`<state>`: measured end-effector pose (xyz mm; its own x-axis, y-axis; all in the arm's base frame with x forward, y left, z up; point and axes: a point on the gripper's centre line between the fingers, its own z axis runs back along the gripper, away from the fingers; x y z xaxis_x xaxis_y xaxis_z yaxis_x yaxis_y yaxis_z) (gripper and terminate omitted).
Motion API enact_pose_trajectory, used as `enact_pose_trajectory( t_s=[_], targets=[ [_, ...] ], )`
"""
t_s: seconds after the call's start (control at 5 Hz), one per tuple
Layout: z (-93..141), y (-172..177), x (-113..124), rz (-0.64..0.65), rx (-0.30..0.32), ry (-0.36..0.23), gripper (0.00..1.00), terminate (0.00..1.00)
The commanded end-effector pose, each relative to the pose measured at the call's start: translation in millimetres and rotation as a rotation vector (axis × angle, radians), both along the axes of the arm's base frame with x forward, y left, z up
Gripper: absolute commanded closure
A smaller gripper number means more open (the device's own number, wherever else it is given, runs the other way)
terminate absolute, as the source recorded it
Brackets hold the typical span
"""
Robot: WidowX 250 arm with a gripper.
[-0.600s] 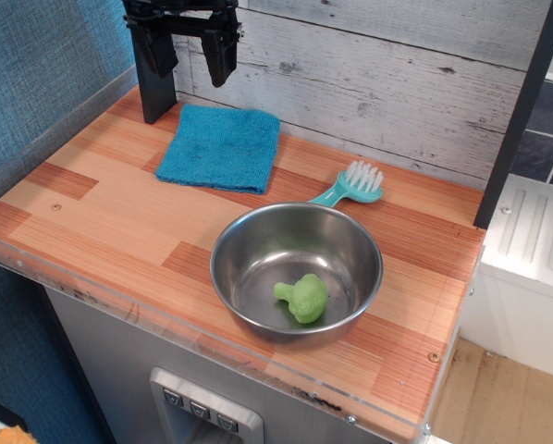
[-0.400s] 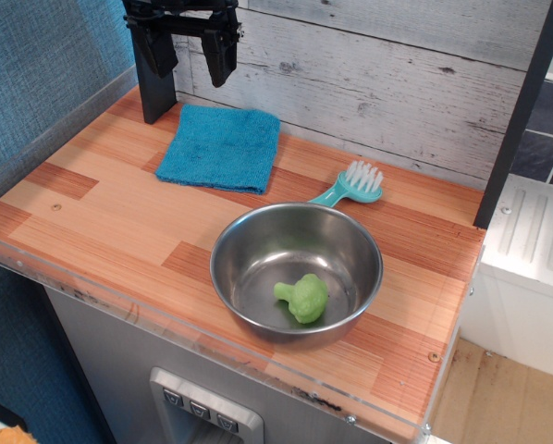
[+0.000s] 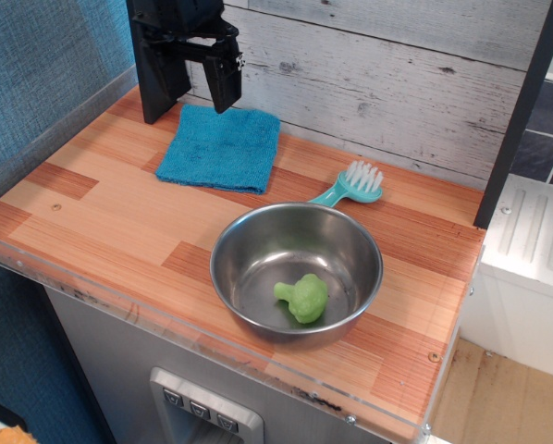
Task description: Hold and move blue spoon from right side of the table and place it on top of blue cloth.
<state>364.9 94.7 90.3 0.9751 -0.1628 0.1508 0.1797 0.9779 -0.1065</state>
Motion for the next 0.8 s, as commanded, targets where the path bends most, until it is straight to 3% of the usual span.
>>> enact_pose_trajectory(
  t_s=[0.0, 0.4, 0.6],
  targets=[
    [6, -35, 12, -0.374, 0.057, -0.072, 0.0, 0.0],
    [-13, -92, 8, -0.665, 0.144, -0.068, 0.0, 0.0],
    [-26, -119, 6, -0.706, 0.136, -0.052, 0.0, 0.0]
  ],
)
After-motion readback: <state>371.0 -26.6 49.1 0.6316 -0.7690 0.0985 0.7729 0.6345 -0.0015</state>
